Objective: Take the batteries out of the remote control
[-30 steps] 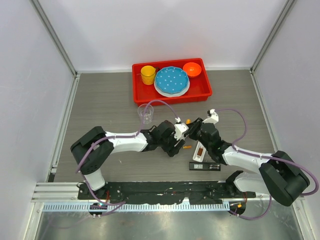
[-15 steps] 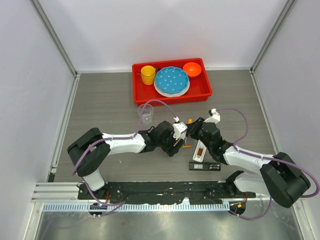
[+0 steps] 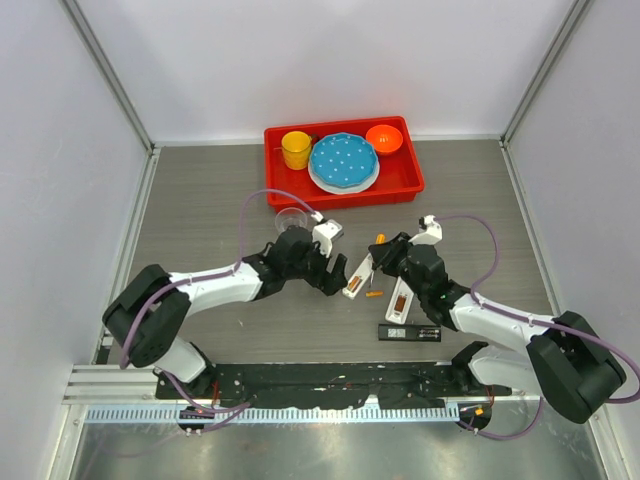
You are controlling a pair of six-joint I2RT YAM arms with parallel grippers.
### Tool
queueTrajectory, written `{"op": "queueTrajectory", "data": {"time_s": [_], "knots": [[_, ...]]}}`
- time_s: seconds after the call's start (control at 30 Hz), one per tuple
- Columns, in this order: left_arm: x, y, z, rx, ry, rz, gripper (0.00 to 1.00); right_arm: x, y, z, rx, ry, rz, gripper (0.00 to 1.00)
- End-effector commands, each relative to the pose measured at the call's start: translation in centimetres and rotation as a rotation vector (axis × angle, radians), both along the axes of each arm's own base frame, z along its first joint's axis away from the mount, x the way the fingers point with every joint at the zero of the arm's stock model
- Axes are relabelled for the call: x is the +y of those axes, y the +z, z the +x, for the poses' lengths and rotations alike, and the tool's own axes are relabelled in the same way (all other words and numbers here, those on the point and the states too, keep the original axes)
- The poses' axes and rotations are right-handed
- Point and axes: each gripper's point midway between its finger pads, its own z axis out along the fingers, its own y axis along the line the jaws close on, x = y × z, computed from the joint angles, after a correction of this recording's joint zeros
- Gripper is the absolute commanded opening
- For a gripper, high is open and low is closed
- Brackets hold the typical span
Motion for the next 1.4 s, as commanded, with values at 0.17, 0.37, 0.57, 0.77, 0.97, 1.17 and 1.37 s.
{"op": "queueTrajectory", "data": {"time_s": [0.17, 0.37, 0.57, 0.77, 0.97, 1.17, 1.37], "knots": [[-2.3, 0.6, 0.0, 0.022, -0.044, -0.064, 0.81, 0.7, 2.6, 2.3, -0.083, -0.015, -0.013, 0.01], [-3.2, -0.6, -0.2, -0.039, -0.025, 0.042, 0.81, 0.8, 2.6, 3.0, -0.082, -0.025, -0.025, 0.01], [-5.0, -1.8, -1.3, -0.07, -0.066, 0.12, 0.82, 0.8, 2.1, 3.2, -0.067, -0.032, -0.029, 0.01], [-4.5, -3.4, -0.7, -0.128, -0.022, 0.268, 0.76, 0.7, 1.9, 3.3, -0.065, -0.035, -0.028, 0.01], [-2.9, -3.8, 0.4, -0.171, 0.036, 0.343, 0.62, 0.5, 2.0, 3.4, -0.068, -0.035, -0.036, 0.01], [-4.3, -4.3, -1.7, -0.112, -0.112, 0.296, 0.4, 1.1, 1.8, 3.9, -0.092, -0.022, -0.035, 0.01], [-4.7, -4.2, -2.5, -0.093, -0.151, 0.275, 0.19, 2.0, 1.1, 5.3, -0.099, -0.016, -0.037, 0.01]]}}
